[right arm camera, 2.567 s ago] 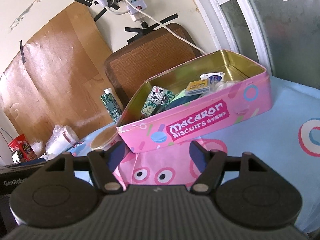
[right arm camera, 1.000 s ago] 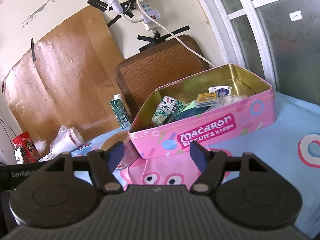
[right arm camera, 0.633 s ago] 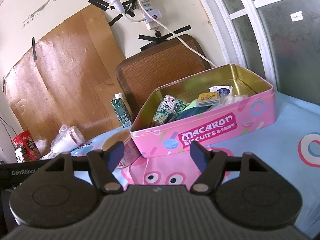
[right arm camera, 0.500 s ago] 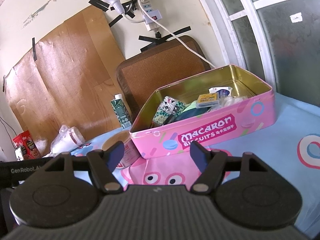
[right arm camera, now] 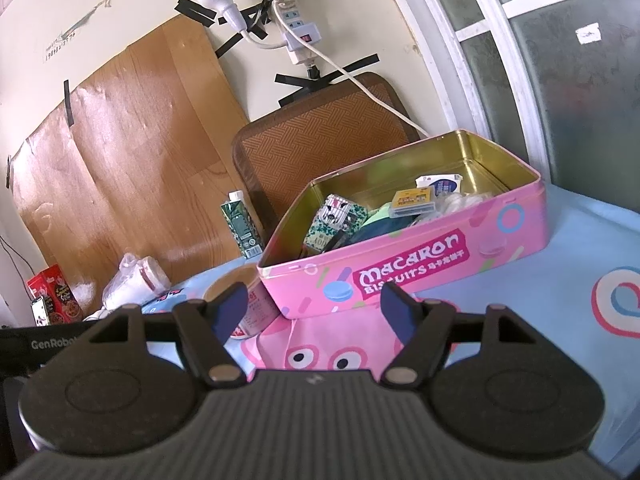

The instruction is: Organize soft objects

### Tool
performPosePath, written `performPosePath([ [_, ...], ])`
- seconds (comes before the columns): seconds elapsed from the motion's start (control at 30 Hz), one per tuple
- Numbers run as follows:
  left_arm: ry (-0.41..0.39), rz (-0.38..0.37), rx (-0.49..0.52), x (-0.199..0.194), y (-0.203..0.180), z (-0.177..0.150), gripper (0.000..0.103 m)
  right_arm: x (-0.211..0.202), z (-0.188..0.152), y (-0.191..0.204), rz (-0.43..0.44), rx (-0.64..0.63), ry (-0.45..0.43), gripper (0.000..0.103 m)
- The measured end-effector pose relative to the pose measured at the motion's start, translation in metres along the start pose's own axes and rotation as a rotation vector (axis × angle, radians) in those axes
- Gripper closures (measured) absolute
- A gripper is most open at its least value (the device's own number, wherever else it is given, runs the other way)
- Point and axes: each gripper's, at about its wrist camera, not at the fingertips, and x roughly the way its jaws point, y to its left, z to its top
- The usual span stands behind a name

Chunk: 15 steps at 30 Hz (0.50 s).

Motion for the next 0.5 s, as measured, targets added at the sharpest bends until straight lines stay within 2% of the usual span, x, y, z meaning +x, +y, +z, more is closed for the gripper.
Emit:
performPosePath([
  [0.5,0.001,-0.008,0.003,0.001,-0.0005,-0.0009,0.0,-0.0002,-0.0004,-0.0015,-0.001,-0.008,-0.001,0.027],
])
